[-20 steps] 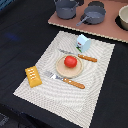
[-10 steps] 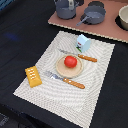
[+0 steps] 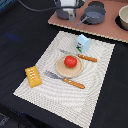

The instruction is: Interact with the objects in diverse but meaningful ways.

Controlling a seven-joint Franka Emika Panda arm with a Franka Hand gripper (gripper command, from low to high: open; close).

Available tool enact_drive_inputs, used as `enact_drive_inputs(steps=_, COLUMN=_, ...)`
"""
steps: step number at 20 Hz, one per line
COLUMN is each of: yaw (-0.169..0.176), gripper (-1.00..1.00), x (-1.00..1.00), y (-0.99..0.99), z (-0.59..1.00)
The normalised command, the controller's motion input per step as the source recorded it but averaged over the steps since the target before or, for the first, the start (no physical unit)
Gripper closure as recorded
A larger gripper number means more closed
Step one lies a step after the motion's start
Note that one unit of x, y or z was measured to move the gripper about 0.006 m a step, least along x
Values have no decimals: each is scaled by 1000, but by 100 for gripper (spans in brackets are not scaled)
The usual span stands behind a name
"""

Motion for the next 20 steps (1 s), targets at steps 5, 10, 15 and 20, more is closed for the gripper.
enact_drive_inputs(steps=5, yaw=-11, gripper=-100, x=695, y=-682, z=5)
enact_drive_inputs(steps=10, yaw=-1, gripper=-100, x=628, y=-670, z=-34)
enact_drive_inputs(steps=15, yaw=0, gripper=-100, x=581, y=-466, z=-112)
enact_drive_inputs(steps=20, yaw=0, gripper=-100, x=295, y=-231, z=-293)
